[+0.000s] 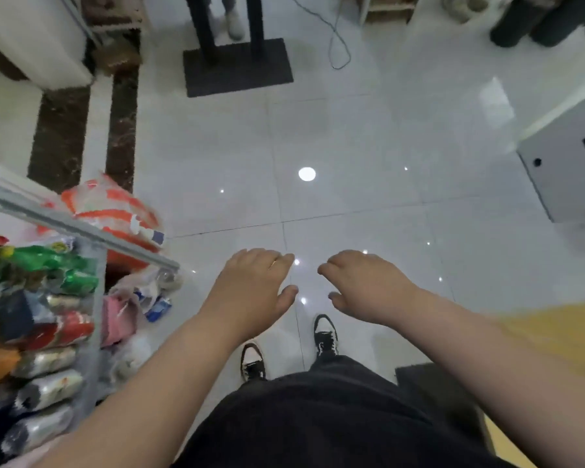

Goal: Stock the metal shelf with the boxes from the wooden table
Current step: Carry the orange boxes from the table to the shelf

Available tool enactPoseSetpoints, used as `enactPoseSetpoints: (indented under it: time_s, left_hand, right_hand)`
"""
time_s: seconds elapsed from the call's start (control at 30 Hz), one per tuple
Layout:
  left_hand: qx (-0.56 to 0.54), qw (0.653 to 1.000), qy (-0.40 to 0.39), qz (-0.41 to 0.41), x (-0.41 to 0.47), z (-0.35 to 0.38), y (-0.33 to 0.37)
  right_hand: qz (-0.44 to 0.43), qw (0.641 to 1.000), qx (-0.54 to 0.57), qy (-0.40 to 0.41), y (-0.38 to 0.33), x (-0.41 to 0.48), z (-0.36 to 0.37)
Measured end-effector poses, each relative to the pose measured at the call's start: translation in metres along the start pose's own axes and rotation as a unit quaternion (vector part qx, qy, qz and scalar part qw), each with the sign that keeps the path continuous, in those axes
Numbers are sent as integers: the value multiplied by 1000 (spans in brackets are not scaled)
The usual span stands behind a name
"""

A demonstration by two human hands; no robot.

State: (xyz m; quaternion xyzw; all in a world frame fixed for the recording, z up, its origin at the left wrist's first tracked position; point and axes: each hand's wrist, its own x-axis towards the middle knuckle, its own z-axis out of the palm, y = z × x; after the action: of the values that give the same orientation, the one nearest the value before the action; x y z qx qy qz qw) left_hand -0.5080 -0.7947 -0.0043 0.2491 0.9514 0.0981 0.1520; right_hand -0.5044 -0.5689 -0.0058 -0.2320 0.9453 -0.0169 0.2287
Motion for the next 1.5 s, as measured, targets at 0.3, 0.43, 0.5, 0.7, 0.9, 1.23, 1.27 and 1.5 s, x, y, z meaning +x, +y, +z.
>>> enactPoseSetpoints:
  time_s: [0.3, 0.43, 0.5, 0.7, 0.9, 1.23, 1.27, 1.5]
  left_hand:
    - [67, 954, -86, 281, 3, 31, 92]
    - [93, 915, -115, 375, -22, 50, 160]
    - [116, 889, -127, 425, -36, 60, 196]
    - [144, 847, -127, 495, -75, 94, 301]
    - [124, 855, -111, 492, -105, 134, 391]
    - [128, 869, -109, 466, -86, 149, 462]
    - [130, 873, -110, 458, -76, 149, 465]
    - [114, 886, -110, 435, 18, 151, 512]
  right_hand:
    - [382, 889, 231, 97, -55, -189, 94]
    - [470, 834, 271, 102, -96, -268, 136]
    - [509, 805, 280, 120, -109, -303, 154]
    - [566, 748, 312, 152, -121, -404, 205]
    - [583, 729, 326, 148, -101, -495, 252]
    - [596, 706, 340, 179, -39, -559, 280]
    - [595, 704, 340, 186, -29, -559, 278]
    - [619, 666, 358, 212, 54, -551, 262]
